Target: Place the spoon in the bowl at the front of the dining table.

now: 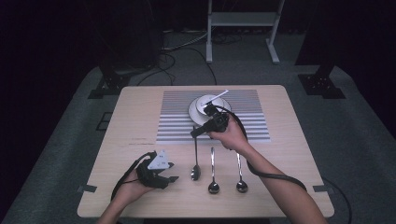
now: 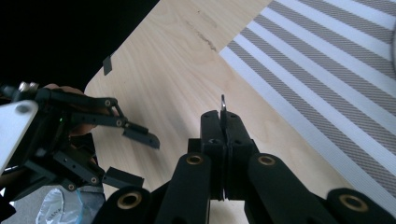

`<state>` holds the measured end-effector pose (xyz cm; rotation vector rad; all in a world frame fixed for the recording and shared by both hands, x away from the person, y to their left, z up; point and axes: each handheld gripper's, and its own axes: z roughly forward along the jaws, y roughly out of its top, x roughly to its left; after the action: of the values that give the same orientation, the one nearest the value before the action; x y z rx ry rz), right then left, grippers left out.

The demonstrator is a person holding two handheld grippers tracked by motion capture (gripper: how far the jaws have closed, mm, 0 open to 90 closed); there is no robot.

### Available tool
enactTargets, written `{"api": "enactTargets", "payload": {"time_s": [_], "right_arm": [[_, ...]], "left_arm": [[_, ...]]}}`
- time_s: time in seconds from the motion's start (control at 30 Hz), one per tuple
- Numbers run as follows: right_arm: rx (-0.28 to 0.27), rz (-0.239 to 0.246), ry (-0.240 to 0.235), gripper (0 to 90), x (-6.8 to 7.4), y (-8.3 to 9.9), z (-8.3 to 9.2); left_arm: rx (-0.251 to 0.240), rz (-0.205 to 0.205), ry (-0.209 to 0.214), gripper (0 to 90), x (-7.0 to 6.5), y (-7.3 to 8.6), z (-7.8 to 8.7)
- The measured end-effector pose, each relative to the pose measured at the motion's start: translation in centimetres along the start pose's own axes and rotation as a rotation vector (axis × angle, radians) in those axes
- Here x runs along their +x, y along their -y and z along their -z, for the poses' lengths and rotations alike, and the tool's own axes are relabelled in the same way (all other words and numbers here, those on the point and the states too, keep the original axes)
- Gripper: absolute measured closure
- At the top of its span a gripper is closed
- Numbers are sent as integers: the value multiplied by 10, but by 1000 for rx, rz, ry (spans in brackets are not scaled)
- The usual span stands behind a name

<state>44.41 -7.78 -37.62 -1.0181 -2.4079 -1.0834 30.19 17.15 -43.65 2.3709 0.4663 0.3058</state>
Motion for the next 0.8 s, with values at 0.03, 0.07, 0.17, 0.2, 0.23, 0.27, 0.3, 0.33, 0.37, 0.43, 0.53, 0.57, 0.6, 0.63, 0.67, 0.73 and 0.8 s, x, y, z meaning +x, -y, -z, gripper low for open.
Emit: {"api": "enactTargets", "payload": {"time_s": [0.03,0.07,0.17,0.2,0.23,0.27,0.3,0.33,0.37,0.43,0.53,0.57,0.6,0.63,0.67,0.73,0.8], "right_arm": [[-4,-2,3,887,-1,0,2],[-8,-6,8,887,-2,1,4],[-13,-13,8,887,-5,0,11],[-19,-13,6,887,-5,1,13],[-22,-13,13,887,-6,0,14],[-22,-13,13,887,-6,0,14],[-27,-15,16,887,-6,0,18],[-30,-15,20,887,-7,0,19],[-33,-16,21,887,-7,-1,20],[-37,-18,26,887,-8,-1,23],[-47,-17,28,887,-8,-3,27],[-53,-16,30,887,-8,-4,29],[-57,-18,31,887,-8,-4,30],[-60,-21,32,886,-8,-5,31],[-63,-20,34,887,-9,-6,33],[-70,-20,39,887,-9,-7,35],[-79,-22,40,887,-10,-7,37]], "left_arm": [[-2,11,-3,428,1,1,1],[-2,18,-7,414,2,1,1],[-12,43,-10,369,4,1,4],[-14,47,-11,361,5,2,5],[-14,47,-11,352,5,2,5],[-14,53,-14,352,6,2,5],[-14,72,-26,301,9,3,6],[-12,77,-25,292,10,4,6],[-5,74,-30,292,11,5,6],[7,74,-54,269,12,7,5],[7,97,-68,231,16,9,6],[3,104,-71,214,17,10,6],[3,115,-70,197,18,11,6],[3,120,-74,188,19,12,7],[1,125,-76,181,20,12,6],[3,133,-76,165,21,13,7],[0,136,-76,162,22,14,7]]}}
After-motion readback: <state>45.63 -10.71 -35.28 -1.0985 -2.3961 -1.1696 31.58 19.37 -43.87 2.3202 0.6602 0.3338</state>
